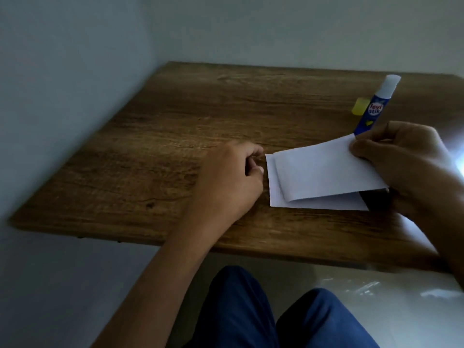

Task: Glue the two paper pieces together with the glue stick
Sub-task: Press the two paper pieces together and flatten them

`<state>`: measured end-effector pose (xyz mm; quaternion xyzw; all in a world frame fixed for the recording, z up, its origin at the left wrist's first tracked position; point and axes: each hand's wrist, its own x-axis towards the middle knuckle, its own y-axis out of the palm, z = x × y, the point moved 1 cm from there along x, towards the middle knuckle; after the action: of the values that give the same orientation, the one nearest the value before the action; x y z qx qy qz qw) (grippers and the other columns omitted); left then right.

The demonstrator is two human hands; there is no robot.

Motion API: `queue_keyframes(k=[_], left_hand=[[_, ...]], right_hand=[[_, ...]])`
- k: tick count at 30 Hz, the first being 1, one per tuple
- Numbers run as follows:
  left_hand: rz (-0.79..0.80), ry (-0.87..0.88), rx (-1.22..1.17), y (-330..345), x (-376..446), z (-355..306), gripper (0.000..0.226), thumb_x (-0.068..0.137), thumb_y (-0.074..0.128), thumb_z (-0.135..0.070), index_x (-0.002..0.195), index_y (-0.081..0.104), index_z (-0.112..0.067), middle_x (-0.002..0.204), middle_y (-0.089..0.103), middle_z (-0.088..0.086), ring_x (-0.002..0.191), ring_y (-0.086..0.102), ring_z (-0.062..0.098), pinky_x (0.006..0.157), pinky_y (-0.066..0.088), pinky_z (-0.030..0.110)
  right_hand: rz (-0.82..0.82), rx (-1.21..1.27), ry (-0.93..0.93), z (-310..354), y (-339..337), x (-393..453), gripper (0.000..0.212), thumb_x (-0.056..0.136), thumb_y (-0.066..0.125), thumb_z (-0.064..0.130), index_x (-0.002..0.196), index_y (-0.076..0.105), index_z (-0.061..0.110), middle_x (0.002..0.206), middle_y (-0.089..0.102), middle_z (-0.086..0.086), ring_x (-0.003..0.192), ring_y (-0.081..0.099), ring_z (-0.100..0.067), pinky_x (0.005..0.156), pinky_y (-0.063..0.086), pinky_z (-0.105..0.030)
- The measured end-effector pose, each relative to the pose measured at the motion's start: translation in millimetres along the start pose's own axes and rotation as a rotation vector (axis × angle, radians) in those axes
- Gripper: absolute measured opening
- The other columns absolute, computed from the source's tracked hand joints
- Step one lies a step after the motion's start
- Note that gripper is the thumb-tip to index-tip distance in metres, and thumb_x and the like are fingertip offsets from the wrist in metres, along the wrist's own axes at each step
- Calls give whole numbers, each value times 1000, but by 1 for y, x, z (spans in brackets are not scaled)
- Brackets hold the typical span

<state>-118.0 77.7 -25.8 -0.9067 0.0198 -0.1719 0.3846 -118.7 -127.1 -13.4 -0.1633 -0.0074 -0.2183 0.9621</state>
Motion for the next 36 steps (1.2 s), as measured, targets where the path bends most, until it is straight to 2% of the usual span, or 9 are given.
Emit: queue_keyframes(k=[5,10,15,19,24,29,32,34,36], left_hand=[[42,30,33,1,1,0,38,84,56,-18,121,54,-24,97,55,-6,72,42,0,61,32,8],[47,35,59,1,2,0,37,84,56,-18,121,54,-24,96,53,-5,77,44,4,63,31,8],[47,41,64,2,2,1,36,84,56,-18,119,55,-24,94,52,-6,81,43,4,64,30,8],[60,36,64,2,-1,0,36,83,56,-17,119,55,-23,94,52,-6,82,44,5,65,31,9],[84,17,61,6,-11,2,35,84,55,-16,118,55,-23,96,54,-4,84,46,7,66,32,10],[179,-5,13,13,-23,7,41,83,54,-15,121,52,-30,91,50,-10,75,44,3,59,32,13],[279,6,-37,6,-22,11,47,81,55,-14,122,49,-37,89,46,-17,75,41,-6,59,35,6],[304,5,-74,-1,-16,12,49,80,56,-13,121,49,-38,92,47,-19,73,39,-17,59,31,-3],[314,-3,-82,-5,-12,11,49,80,57,-15,122,48,-38,93,48,-19,72,40,-16,58,35,3]], right_hand=[[-23,18,8,-1,7,-3,15,78,67,13,68,61,21,80,64,3,67,60,-9,40,47,-14],[-33,1,10,-3,12,-3,16,78,68,14,66,61,22,81,64,1,73,63,-14,57,51,-27],[-41,-37,2,-2,13,-4,17,79,67,14,67,60,23,80,62,4,74,61,-13,59,51,-28],[-35,-46,8,-3,12,-7,15,79,66,14,68,61,23,85,62,2,79,62,-16,66,55,-34],[-14,-79,34,-13,11,-13,15,79,66,15,69,60,24,85,62,2,77,62,-16,58,54,-36],[-7,-125,40,-27,11,-21,17,80,65,15,67,59,26,80,60,8,74,60,-10,53,48,-25],[-5,-149,11,-23,11,-19,17,80,65,16,68,59,26,82,60,6,78,61,-13,59,52,-30],[-8,-151,-21,-19,10,-15,16,80,64,17,67,59,26,84,61,5,79,62,-13,55,50,-30],[-23,-156,-50,-14,11,-13,15,79,65,18,67,60,25,84,61,5,77,62,-13,47,47,-27]])
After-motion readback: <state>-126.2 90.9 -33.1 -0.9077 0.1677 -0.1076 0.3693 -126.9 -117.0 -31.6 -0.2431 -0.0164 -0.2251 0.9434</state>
